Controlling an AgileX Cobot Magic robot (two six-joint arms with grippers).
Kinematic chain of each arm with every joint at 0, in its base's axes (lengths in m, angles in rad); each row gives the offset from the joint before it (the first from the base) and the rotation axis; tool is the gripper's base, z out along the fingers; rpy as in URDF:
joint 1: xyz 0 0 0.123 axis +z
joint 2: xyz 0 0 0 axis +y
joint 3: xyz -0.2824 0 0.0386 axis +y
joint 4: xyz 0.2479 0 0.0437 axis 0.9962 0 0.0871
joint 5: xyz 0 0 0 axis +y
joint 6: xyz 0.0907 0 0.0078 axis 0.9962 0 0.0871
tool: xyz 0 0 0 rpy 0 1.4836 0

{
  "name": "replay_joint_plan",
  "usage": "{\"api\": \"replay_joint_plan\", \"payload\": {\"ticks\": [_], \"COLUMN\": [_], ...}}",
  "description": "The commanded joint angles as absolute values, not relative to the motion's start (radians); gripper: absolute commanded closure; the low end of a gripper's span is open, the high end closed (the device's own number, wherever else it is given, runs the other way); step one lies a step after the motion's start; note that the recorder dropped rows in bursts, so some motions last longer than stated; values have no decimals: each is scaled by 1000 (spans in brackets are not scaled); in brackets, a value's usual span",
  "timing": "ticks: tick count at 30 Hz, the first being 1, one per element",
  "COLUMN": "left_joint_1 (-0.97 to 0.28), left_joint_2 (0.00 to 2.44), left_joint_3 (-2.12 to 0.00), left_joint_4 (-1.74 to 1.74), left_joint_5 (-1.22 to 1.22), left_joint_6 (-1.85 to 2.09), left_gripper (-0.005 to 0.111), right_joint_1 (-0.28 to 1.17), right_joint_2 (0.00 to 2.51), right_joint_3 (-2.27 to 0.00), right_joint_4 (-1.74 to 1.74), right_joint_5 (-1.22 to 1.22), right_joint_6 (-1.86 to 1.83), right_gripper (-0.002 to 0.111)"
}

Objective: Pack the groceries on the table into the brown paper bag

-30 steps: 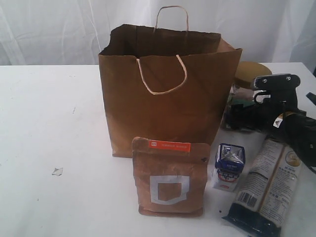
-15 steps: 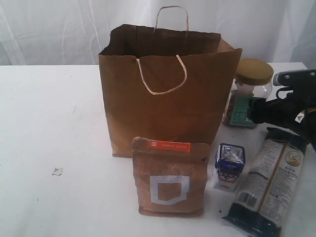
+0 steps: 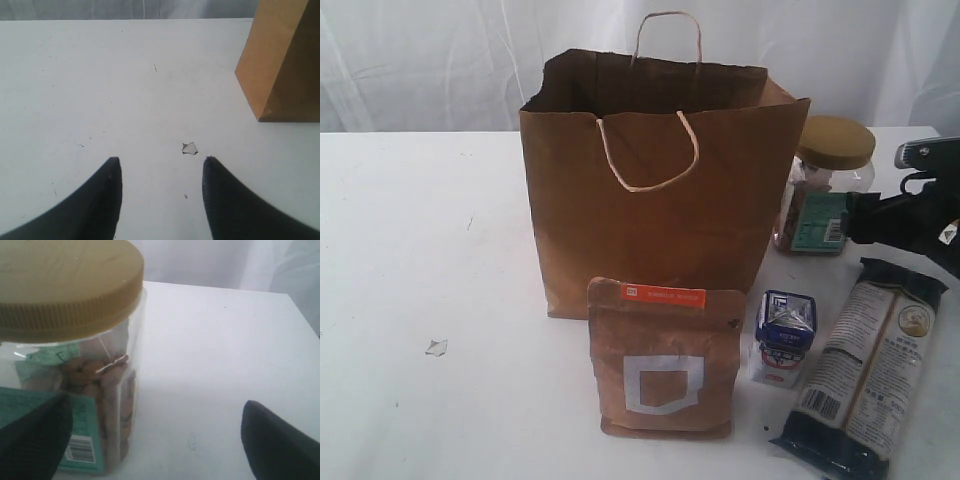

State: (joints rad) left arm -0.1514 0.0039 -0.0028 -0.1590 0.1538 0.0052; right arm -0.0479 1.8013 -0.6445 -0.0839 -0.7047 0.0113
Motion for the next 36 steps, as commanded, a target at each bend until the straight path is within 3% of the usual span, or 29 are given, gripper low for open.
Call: {"api": "replay_joint_plan", "payload": {"ticks": [1, 7, 11, 25, 36], "left_joint_1": [-148, -148, -148, -148, -148], "left_joint_2": [0, 0, 0, 0, 0], "left_joint_3": [0, 0, 0, 0, 0], "left_joint_4": [-170, -170, -170, -170, -170], "left_joint_5": [158, 158, 158, 158, 158], "left_joint_6": [9, 9, 9, 9, 9], "left_gripper": [54, 54, 54, 54, 54], "right_joint_1": [-13, 130, 132, 128, 128], "right_joint_2": [1710, 1692, 1774, 1860, 1918], "right_joint_3": [-593, -566, -598, -601, -702], "right_joint_4": [-101, -76, -53, 52, 52], "right_joint_5": [-689, -714, -733, -869, -839], "right_joint_6": [69, 73, 73, -39, -39], "right_gripper": [24, 24, 15, 14, 14]}}
